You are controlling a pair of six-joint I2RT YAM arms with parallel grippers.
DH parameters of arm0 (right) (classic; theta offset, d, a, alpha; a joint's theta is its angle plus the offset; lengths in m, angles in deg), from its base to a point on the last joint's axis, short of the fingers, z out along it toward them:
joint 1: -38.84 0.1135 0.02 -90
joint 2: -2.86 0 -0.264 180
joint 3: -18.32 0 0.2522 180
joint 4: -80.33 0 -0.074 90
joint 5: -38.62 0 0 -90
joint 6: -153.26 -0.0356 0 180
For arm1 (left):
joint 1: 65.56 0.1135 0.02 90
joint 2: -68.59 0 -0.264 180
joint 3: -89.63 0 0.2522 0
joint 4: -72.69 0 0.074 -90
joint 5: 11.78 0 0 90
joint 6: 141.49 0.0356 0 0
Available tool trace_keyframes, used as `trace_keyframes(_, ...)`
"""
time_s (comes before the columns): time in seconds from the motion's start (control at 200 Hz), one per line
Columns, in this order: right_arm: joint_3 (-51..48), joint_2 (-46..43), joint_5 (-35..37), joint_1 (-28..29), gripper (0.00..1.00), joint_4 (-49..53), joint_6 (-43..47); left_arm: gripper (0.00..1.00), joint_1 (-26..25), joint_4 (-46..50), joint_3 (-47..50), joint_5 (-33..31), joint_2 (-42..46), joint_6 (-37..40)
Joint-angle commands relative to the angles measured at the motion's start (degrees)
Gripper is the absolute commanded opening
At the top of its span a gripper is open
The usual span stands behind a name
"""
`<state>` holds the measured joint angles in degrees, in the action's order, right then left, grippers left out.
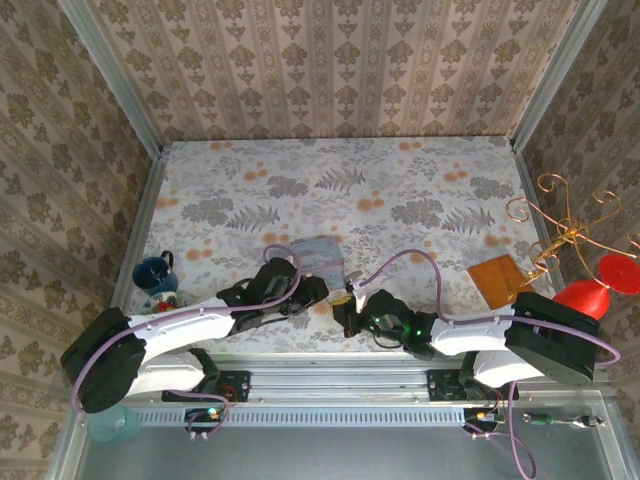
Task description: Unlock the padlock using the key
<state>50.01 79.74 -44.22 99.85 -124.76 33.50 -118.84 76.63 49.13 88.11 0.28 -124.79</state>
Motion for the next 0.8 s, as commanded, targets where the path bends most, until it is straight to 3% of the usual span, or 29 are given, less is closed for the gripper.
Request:
trace_keyframes(0.0,0.74,0.2,0.74,-0.19,0.0,-2.46,0.22,0.18,-0.47,-3.0,-1.47,0.92,-0.07,0.74)
trace_keyframes(0.795,-1.28,-0.75,-5.22,-4.1,0.0,-12.33,-3.3,0.16,-3.54,-6.51,-2.09,0.5,-3.54,-0.79)
